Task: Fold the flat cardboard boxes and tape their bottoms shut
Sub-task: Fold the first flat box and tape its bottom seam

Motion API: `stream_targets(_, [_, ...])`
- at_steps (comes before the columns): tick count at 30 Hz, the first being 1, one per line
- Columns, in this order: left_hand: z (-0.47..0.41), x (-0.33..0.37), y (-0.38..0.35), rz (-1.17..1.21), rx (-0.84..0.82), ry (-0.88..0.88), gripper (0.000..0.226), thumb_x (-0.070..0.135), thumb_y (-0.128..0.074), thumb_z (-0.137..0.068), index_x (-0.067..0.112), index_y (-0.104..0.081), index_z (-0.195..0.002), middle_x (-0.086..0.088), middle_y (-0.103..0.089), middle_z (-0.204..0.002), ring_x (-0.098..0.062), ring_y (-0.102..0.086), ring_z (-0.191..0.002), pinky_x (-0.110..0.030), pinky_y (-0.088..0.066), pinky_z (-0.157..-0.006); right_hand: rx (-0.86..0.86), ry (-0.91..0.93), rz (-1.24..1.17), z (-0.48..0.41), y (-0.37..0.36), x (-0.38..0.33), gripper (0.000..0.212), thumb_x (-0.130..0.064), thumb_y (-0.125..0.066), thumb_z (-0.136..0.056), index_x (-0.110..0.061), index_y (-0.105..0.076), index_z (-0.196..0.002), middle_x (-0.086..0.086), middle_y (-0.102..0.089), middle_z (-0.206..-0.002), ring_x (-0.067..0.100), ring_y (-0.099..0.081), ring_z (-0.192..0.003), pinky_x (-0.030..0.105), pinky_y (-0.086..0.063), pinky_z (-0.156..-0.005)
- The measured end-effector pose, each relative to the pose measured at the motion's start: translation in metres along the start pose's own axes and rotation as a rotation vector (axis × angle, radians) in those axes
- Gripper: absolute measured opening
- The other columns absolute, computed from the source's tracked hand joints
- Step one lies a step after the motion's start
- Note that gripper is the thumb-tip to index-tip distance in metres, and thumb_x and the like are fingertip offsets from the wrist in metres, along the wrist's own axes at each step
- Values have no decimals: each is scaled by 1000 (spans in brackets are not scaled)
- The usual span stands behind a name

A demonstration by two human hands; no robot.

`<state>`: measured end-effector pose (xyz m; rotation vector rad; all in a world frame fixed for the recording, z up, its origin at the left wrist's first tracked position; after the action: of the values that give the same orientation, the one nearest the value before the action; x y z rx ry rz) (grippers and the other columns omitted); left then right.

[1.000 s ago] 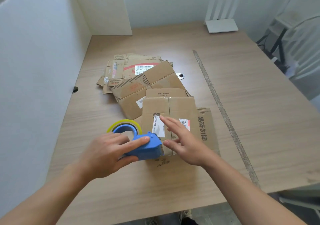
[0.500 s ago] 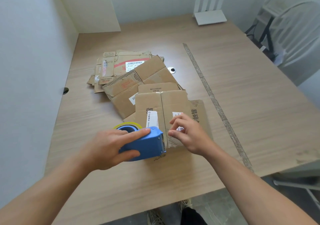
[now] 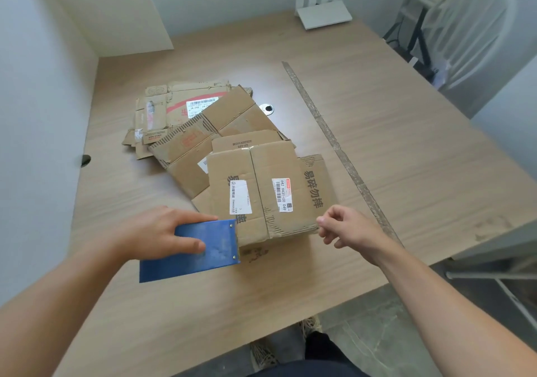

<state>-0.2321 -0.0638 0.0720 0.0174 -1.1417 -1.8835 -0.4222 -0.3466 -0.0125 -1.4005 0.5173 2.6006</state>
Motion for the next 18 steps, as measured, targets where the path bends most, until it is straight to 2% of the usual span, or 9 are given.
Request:
stream_targets(6, [-3,-4,-13,57,-72,89,50,62,-56,-67,66,-53,-117,26,-68,-105,5,-60,-98,-26,-48,-90,74,-3,51,-11,-7,8,18,-18,-66,-92,-13,-56,-78,1,-65,-65,15,-54,-57,28,-43,-54])
stream_targets(14, [-12,-7,-18,107,-74,130,43,59,-57,-67,68,-55,-109,26,-68,-104,3,-61,-97,-26,-48,-89,178,52,96,-25,-7,17,13,-16,-69,-90,-11,-60,-82,-1,-65,-62,11,-54,-52,25,-43,-54])
stream_targets(16, [-15,-9,-16,111,-87,146,45,60,-57,-67,65,-56,-111,26,-68,-106,2,-62,-98,-30,-48,-93,149,36,-13,-30,-9,25,9,-15,-68,-92,-12,-60,-90,-2,-62,-61,12,-54,-53,26,-44,-56])
stream_targets(18, [-17,-10,-14,116,-107,157,45,60,-57,-68,64,-57,-113,27,-68,-107,2,-62,-100,-32,-48,-96,85,-9,-251,-32,-14,36,15,-13,-67,-94,-13,-56,-104,-1,-61,-64,13,-52,-57,28,-46,-59])
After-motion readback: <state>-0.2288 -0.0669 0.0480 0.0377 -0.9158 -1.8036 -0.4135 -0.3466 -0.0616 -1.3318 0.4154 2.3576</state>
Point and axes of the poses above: each hand's wrist, its own z-axis away from the middle knuckle, its own y-axis out of the back of the hand, x = y × z, the point moved 5 cm from there along -z, towards the middle knuckle
